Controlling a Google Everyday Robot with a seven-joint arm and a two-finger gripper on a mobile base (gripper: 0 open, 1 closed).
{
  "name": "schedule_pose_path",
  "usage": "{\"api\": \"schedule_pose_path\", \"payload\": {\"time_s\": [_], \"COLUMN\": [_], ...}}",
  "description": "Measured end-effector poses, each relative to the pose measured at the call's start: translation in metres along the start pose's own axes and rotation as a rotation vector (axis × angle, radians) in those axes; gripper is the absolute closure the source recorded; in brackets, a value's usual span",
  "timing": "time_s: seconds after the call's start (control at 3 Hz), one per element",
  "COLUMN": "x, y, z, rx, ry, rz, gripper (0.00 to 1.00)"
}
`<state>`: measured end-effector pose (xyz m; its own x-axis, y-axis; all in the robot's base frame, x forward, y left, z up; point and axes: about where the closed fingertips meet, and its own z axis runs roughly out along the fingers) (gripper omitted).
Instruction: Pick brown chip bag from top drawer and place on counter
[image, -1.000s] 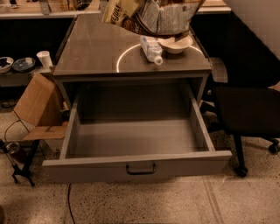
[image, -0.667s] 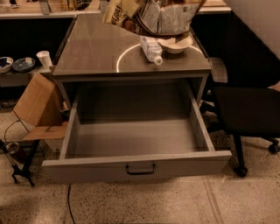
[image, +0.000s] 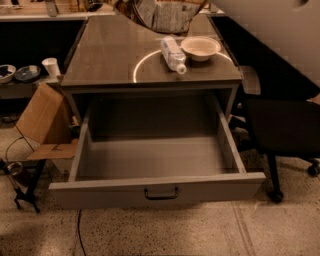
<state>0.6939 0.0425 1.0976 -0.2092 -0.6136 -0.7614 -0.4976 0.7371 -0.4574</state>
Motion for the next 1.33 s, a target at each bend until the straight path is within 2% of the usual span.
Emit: {"api": "schedule_pose_path", "payload": {"time_s": [0.33, 0.67, 1.0, 1.33], "x": [-0.074, -0.14, -0.14, -0.128], "y": [0.021, 0.042, 0.042, 0.031], "z": [0.022, 0.044, 0.044, 0.072], "rx": [0.045, 0.037, 0.037, 0.059], "ry": [-0.166, -0.285, -0.285, -0.276], "rz": [0.034, 0.066, 0.066, 0.08], "gripper": [1.0, 1.0, 1.0, 1.0]}}
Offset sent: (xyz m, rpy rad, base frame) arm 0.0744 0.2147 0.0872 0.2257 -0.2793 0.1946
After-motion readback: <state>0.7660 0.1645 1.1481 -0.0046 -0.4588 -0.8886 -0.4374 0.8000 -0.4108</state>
